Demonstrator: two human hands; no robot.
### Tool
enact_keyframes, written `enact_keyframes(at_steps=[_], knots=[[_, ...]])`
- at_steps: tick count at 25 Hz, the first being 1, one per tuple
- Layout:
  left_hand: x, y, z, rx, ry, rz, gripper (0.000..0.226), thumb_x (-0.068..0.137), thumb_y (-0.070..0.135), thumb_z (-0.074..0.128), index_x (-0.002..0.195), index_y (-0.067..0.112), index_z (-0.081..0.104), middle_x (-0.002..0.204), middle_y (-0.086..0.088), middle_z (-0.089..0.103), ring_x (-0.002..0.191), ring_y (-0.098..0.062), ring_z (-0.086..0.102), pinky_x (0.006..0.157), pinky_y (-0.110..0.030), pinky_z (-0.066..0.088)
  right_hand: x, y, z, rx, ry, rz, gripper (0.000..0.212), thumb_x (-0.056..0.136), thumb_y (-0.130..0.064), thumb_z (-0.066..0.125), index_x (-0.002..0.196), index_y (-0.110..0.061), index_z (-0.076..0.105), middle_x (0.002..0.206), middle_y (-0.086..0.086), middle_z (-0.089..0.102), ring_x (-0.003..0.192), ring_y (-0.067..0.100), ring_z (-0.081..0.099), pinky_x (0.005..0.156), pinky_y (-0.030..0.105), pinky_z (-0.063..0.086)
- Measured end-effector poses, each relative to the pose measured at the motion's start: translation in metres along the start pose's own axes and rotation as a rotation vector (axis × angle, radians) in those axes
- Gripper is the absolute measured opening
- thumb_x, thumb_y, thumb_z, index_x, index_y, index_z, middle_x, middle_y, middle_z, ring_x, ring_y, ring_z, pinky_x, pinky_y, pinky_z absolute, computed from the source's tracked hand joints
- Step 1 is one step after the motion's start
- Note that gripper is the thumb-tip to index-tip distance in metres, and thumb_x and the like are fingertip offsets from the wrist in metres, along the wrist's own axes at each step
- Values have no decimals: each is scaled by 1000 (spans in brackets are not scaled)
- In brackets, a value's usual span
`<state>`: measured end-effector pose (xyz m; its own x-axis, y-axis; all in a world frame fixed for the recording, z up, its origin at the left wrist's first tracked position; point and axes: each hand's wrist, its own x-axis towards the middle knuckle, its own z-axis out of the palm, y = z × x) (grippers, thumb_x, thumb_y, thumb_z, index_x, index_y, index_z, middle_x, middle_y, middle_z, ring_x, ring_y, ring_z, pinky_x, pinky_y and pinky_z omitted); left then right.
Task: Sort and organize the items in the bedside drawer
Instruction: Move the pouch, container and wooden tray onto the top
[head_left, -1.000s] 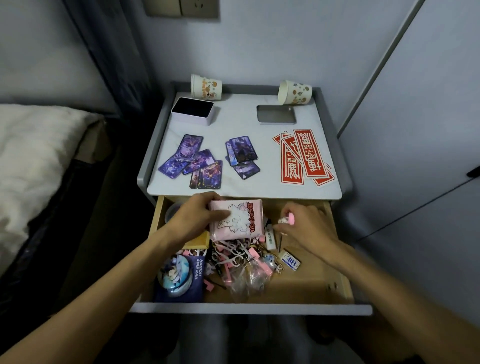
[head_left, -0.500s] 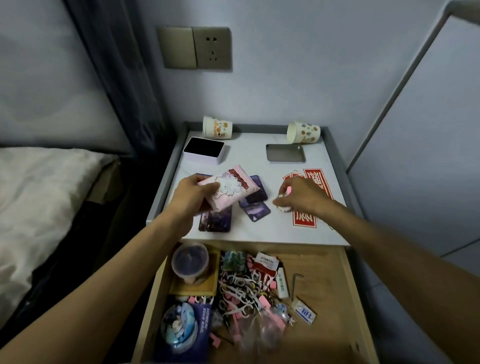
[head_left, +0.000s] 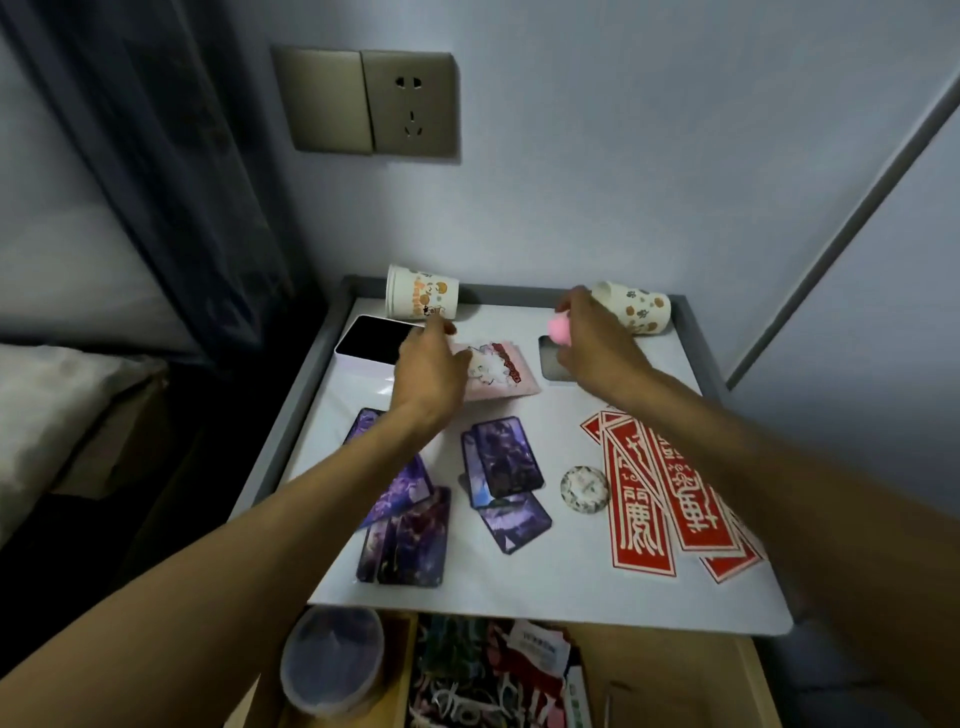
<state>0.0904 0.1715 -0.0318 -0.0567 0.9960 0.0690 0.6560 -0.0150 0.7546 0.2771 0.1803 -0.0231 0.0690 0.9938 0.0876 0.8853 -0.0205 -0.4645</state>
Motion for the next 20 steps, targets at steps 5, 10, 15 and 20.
enact_keyframes(at_steps=[5, 10, 15, 20], knots=[[10, -18, 15, 247, -61, 279, 55, 92, 28, 64, 140, 11, 43, 147, -13, 37, 136, -28, 34, 111, -39, 35, 49, 4, 27, -282, 113, -232, 41, 83, -1, 67, 120, -14, 57, 121, 9, 53, 107, 26, 48, 80, 38, 46], [22, -33, 24, 586, -109, 459, 53, 92, 47, 56, 131, 12, 52, 132, -9, 55, 126, -26, 40, 105, -35, 33, 53, 1, 32, -306, 65, -187, 47, 88, 1, 59, 133, -11, 51, 131, 12, 49, 117, 28, 45, 89, 37, 43], [7, -27, 1, 515, -133, 497, 49, 92, 37, 61, 131, 8, 54, 131, -14, 56, 125, -29, 44, 101, -39, 39, 2, -24, 10, -89, 164, -249, 46, 87, 2, 62, 130, -13, 57, 134, 7, 50, 123, 23, 46, 90, 31, 46], [-63, -44, -58, 360, -146, 448, 31, 92, 23, 63, 120, 13, 61, 125, -9, 59, 111, -26, 55, 89, -33, 44, -101, -43, -11, -14, 67, -289, 21, 91, -10, 62, 107, -21, 70, 119, 0, 63, 109, 15, 56, 87, 23, 40]])
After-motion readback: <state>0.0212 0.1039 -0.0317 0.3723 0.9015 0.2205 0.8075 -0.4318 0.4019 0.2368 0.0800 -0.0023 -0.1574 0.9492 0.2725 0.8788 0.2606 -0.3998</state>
